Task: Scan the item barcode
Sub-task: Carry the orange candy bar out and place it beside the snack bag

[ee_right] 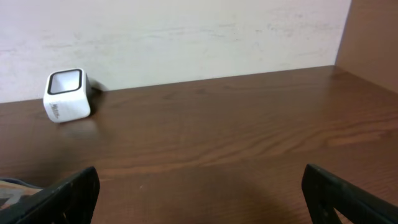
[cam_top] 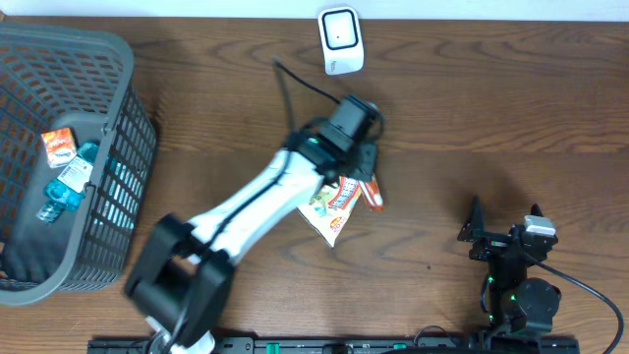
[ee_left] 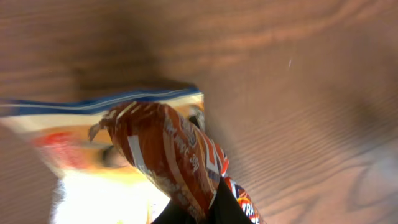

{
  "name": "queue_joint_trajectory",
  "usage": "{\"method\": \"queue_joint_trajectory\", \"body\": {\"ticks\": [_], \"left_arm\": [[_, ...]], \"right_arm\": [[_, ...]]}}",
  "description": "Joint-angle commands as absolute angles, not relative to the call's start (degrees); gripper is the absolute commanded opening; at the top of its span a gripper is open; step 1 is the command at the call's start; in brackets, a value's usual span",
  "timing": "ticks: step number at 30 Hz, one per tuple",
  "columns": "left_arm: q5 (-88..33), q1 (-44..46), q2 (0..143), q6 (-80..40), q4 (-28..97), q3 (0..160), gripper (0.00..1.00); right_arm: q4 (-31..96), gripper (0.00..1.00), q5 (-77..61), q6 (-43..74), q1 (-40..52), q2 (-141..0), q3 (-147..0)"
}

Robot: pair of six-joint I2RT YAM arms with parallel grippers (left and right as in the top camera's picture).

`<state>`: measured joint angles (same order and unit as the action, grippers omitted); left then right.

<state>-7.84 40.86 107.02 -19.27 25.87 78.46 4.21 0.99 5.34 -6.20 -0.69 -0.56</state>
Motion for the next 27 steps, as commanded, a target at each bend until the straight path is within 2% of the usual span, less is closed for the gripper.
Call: {"method": "queue_joint_trajectory", "body": {"ticks": [1, 2, 4, 5, 6, 16, 22, 27], "left_arm": [[-7.9, 42.2, 110.6, -17.6, 25.1, 78.6, 0.15], [-7.9, 42.3, 111.5, -17.6, 25.1, 78.6, 0.28], [-8.0, 42.3, 112.1, -17.6, 25.4, 78.6, 0.45], [-8.0, 42.2, 111.9, -17.6, 25.6, 78.7, 0.64], [-7.9, 42.1, 111.4, -17.6, 26.2, 79.0, 0.74], [-7.6, 40.1, 94.5, -9.4, 34.4, 82.2, 0.86], [6.8, 38.8, 79.8, -8.9, 38.2, 82.2, 0.93], [18.4, 36.3, 70.6, -7.9, 41.4, 82.2, 0.95]], "right_arm": [[4.2, 0.99, 0.7, 4.4, -6.7, -0.5, -0.3], [4.2, 0.99, 0.7, 4.4, -6.7, -0.5, -0.3], [4.2, 0.99, 0.7, 4.4, -6.7, -0.5, -0.3], [4.2, 0.99, 0.7, 4.4, -6.7, -0.5, -0.3], [4.2, 0.99, 0.7, 4.4, -6.7, -0.5, -0.3], [4.2, 0.99, 0.7, 4.4, -6.7, -0.5, -0.3], [4.2, 0.99, 0.7, 4.4, -6.7, -0.5, -0.3], [4.2, 0.99, 0.7, 4.4, -6.7, -0.5, -0.3]]}}
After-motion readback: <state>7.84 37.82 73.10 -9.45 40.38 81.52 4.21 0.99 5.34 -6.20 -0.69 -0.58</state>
